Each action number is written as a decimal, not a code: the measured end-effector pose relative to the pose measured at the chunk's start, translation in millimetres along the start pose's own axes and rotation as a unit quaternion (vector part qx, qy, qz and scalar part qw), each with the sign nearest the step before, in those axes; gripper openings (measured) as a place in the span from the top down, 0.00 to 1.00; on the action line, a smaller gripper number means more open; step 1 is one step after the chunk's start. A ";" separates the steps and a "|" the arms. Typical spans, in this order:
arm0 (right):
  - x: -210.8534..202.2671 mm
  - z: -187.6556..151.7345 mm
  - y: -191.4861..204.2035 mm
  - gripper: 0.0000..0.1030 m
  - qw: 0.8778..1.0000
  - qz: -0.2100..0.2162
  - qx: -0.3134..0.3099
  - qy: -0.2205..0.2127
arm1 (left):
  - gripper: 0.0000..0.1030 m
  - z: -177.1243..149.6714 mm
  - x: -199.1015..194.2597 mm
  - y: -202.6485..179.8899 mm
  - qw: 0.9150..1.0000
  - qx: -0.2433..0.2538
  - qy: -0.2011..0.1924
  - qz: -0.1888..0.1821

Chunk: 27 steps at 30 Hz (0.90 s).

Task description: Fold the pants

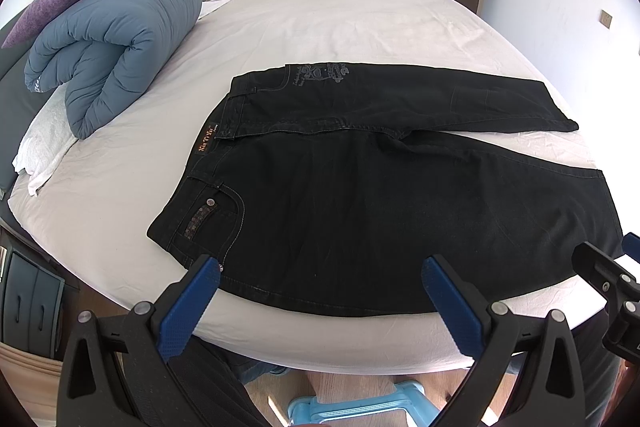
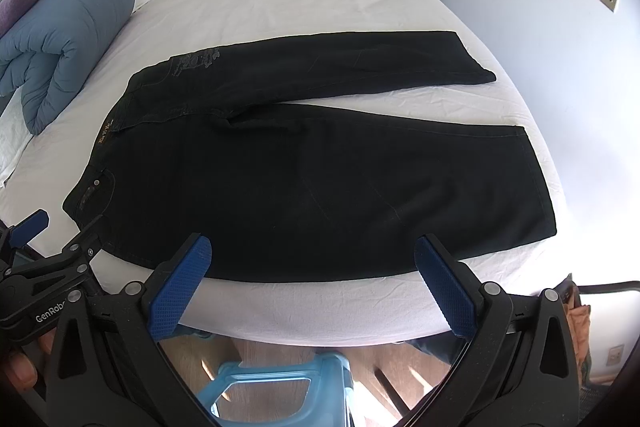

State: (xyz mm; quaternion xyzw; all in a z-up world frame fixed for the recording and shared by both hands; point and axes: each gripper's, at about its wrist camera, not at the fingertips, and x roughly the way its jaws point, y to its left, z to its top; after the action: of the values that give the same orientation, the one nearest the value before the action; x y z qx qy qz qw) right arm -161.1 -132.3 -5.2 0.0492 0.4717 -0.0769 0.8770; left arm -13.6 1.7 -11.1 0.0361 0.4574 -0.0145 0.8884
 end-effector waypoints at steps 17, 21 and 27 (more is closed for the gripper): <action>-0.5 -0.9 0.5 0.00 1.000 0.002 -0.002 0.001 | 0.00 -0.2 -0.2 0.1 1.000 0.000 0.002 0.000; -0.1 0.1 1.3 0.00 1.000 0.003 -0.002 0.001 | 0.00 0.6 0.4 -0.1 1.000 0.000 0.001 0.000; 0.8 1.3 2.3 0.00 1.000 0.005 -0.005 0.002 | 0.00 0.8 0.6 -0.5 1.000 0.000 0.002 0.000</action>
State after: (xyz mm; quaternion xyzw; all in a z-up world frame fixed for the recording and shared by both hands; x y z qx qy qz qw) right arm -159.1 -130.3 -5.1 0.0475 0.4732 -0.0704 0.8768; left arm -12.6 1.1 -11.1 0.0363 0.4589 -0.0147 0.8876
